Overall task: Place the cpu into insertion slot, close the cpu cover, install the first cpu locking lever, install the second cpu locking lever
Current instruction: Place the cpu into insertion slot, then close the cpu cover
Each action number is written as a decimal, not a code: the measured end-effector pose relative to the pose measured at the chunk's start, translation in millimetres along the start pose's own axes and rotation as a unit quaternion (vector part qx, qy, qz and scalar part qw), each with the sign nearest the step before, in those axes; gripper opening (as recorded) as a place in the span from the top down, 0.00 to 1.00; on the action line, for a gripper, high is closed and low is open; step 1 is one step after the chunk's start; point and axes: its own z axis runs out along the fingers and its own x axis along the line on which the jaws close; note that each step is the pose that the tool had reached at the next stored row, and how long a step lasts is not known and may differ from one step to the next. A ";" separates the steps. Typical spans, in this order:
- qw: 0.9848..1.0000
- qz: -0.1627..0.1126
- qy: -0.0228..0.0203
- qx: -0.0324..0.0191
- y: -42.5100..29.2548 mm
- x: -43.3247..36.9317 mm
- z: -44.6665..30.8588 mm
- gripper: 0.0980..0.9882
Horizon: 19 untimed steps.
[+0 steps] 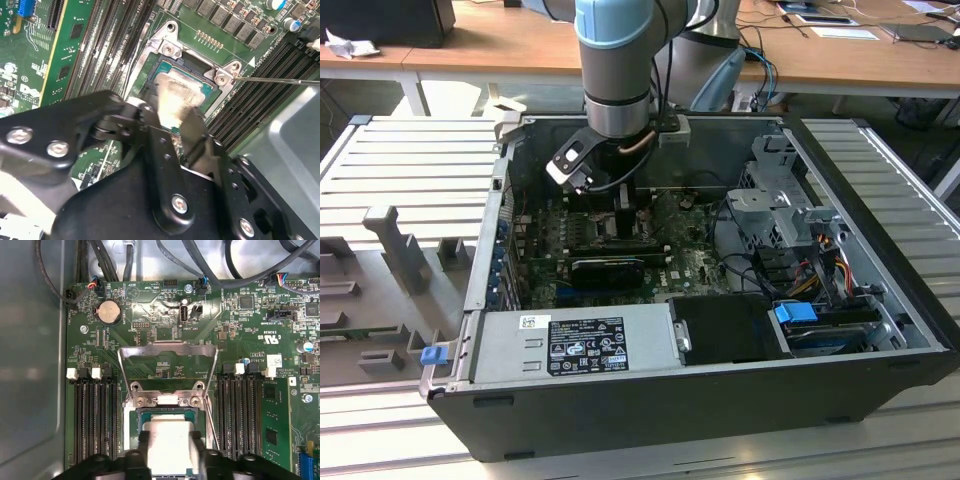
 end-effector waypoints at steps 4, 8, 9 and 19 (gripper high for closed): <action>1.000 0.000 0.000 0.000 0.0 0.0 -0.9 0.86; 1.000 0.000 0.000 0.000 0.1 0.0 -1.5 0.99; 1.000 0.000 -0.001 0.000 0.1 0.0 -1.6 0.99; 1.000 0.001 -0.001 0.000 0.5 0.1 -6.6 0.99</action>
